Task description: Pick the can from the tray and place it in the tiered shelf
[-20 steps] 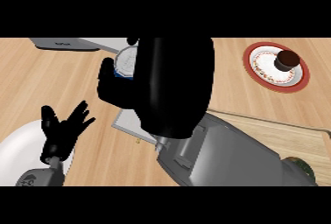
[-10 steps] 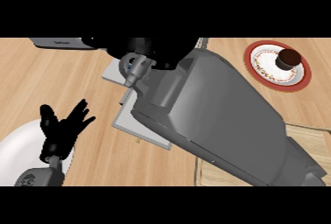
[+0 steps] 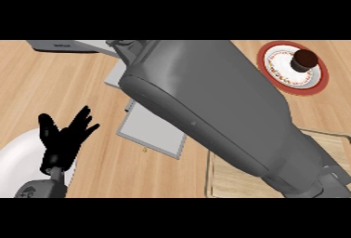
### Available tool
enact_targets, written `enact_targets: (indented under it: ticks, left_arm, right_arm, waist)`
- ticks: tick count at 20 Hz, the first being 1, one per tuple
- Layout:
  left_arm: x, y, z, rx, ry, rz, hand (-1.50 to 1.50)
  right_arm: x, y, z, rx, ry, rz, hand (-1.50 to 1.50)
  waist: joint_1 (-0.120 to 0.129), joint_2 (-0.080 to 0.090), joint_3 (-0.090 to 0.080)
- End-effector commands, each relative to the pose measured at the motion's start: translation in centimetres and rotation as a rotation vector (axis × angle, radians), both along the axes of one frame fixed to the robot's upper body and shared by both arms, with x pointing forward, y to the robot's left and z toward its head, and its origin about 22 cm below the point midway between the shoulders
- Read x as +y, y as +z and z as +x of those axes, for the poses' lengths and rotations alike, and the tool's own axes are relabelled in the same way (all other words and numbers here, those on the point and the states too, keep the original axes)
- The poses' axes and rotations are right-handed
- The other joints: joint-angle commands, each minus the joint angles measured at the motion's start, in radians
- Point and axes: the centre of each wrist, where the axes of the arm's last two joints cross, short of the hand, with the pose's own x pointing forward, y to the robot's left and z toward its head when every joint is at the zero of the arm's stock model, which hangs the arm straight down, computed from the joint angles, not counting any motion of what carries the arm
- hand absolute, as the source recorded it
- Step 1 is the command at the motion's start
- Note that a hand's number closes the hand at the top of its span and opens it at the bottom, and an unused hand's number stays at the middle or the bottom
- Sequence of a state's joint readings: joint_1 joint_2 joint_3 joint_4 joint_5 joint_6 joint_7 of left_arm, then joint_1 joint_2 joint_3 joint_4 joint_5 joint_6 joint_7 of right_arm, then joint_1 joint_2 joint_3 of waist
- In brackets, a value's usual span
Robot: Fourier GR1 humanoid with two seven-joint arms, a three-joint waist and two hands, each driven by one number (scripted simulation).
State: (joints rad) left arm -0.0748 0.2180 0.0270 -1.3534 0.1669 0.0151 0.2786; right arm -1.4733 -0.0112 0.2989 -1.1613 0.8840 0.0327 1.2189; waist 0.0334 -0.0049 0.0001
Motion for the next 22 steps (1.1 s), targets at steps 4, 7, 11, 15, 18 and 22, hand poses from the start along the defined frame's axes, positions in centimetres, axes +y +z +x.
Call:
enact_targets:
  ticks: [4, 7, 11, 15, 18, 22]
  left_arm:
    - [0.5, -1.9, -0.6, 0.039, 0.012, -0.002, 0.0]
    - [-1.5, -2.1, -0.6, 0.043, 0.005, -0.014, 0.0]
    - [-0.3, -0.9, -0.2, 0.026, 0.02, -0.005, 0.0]
    - [-0.6, -0.9, -0.7, 0.024, 0.023, 0.0, 0.0]
    - [-0.1, -0.4, -0.9, 0.036, -0.008, -0.002, 0.0]
    - [0.0, -1.0, -1.5, 0.023, 0.015, -0.01, 0.0]
  right_arm:
    - [0.3, 0.4, 2.6, 0.095, -0.169, 0.067, 1.5]
    - [1.0, -1.4, 2.1, 0.082, -0.162, 0.056, 1.5]
    - [0.9, -1.2, 3.3, 0.04, -0.141, 0.067, 1.5]
    - [1.1, -1.0, 3.1, 0.035, -0.109, 0.069, 1.5]
    - [1.0, -1.5, 4.0, 0.066, -0.129, 0.08, 1.5]
    - [1.2, -1.6, 3.7, 0.111, -0.136, -0.01, 1.5]
  waist:
    - [-0.011, 0.009, -0.003]
    - [-0.01, 0.006, -0.002]
    - [-0.008, 0.008, -0.002]
    - [-0.007, 0.005, -0.001]
    - [0.001, 0.007, -0.002]
    - [-0.012, 0.003, -0.001]
